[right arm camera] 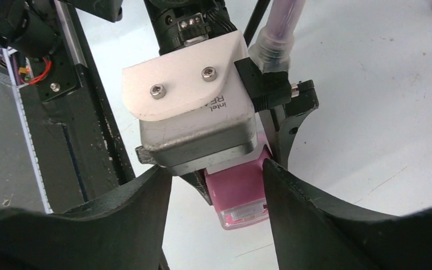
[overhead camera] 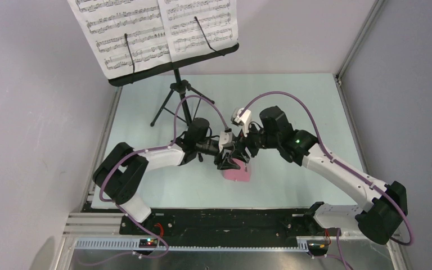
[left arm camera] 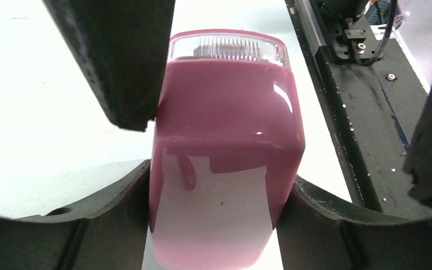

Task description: Set up the instrument practice props

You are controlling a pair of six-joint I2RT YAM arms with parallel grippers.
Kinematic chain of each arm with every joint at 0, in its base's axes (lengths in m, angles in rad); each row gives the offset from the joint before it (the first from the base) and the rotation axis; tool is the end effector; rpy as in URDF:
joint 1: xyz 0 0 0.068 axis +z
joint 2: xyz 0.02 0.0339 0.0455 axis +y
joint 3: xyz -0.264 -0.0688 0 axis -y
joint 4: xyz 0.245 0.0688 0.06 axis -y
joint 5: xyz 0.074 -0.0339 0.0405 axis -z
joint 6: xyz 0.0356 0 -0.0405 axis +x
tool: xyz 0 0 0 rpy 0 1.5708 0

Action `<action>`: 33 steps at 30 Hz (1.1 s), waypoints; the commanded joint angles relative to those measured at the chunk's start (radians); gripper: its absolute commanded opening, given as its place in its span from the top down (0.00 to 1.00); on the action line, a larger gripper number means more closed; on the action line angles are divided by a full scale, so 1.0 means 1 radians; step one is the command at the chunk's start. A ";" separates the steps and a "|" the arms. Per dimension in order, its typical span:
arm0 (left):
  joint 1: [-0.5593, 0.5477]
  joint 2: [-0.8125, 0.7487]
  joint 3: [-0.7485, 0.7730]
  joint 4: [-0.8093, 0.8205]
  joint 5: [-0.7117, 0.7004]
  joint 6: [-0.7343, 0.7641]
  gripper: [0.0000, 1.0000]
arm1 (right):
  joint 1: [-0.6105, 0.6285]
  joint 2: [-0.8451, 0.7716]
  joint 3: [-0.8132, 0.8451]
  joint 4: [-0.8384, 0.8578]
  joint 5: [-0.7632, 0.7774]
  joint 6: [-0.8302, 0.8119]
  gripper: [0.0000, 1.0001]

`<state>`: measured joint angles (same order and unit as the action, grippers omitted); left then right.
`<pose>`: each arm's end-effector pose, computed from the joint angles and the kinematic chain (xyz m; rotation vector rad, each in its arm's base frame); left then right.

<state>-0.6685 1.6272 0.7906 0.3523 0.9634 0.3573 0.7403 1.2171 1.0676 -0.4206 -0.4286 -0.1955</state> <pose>0.2385 -0.2256 0.1915 1.4757 1.3806 -1.1756 0.1888 0.1926 0.3266 -1.2078 1.8183 0.7732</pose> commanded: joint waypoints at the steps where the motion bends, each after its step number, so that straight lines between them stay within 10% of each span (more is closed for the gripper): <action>1: -0.010 0.026 -0.039 -0.088 -0.224 0.150 0.87 | -0.021 -0.070 -0.004 -0.029 -0.075 -0.006 0.37; 10: -0.008 0.061 0.105 -0.482 -0.137 0.348 0.84 | -0.081 -0.093 -0.040 -0.168 -0.166 -0.161 0.39; 33: -0.007 0.088 0.124 -0.553 -0.123 0.422 0.81 | -0.179 -0.053 -0.111 -0.011 -0.198 -0.280 0.42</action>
<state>-0.6830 1.6497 0.9535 -0.0319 0.9741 0.6872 0.5568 1.1656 0.9627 -0.4778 -0.6262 -0.4442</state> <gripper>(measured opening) 0.703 0.592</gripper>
